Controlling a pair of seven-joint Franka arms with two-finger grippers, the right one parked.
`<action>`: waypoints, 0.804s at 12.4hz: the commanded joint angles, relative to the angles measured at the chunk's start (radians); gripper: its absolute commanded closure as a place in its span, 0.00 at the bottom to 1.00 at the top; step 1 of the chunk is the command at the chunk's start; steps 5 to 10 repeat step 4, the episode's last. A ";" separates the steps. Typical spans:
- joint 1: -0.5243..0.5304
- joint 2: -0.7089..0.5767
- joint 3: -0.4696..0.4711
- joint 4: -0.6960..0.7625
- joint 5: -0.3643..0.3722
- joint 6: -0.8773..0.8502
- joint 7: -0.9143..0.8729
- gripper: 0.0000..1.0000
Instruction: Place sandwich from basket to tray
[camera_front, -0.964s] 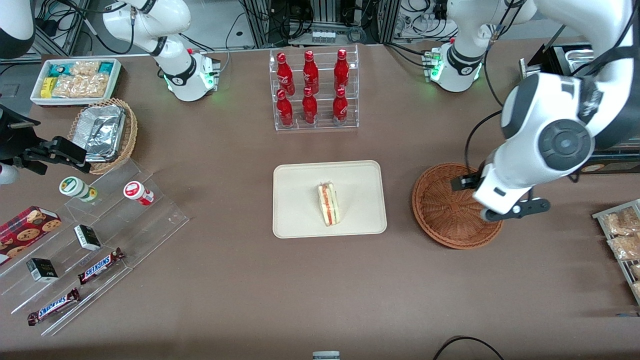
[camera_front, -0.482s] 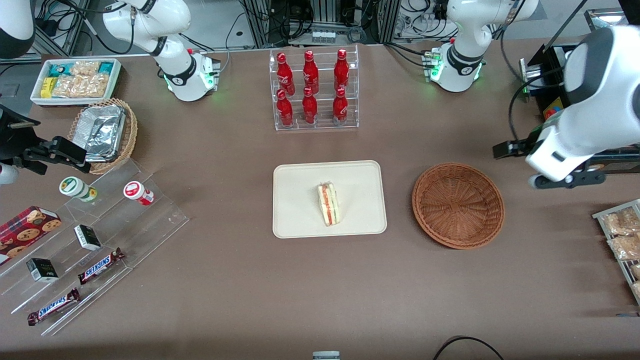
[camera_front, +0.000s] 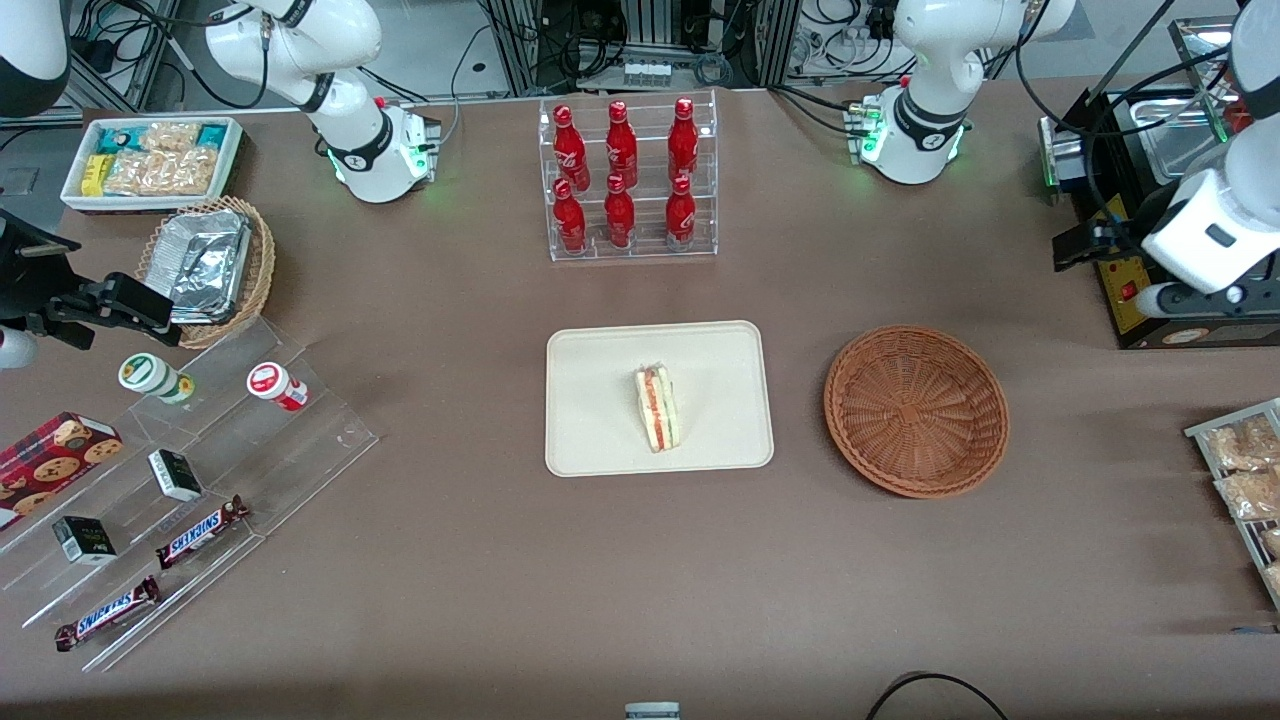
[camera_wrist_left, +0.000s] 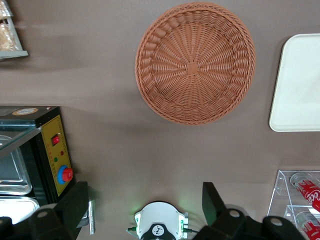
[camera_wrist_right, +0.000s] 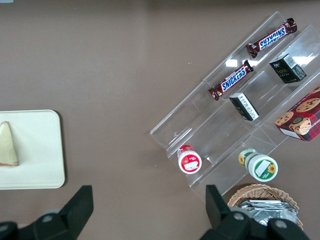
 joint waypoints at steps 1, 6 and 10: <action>0.010 -0.035 0.018 0.021 0.005 -0.045 0.025 0.00; 0.010 -0.052 0.060 0.021 0.005 -0.065 0.027 0.00; 0.010 -0.052 0.060 0.021 0.005 -0.065 0.027 0.00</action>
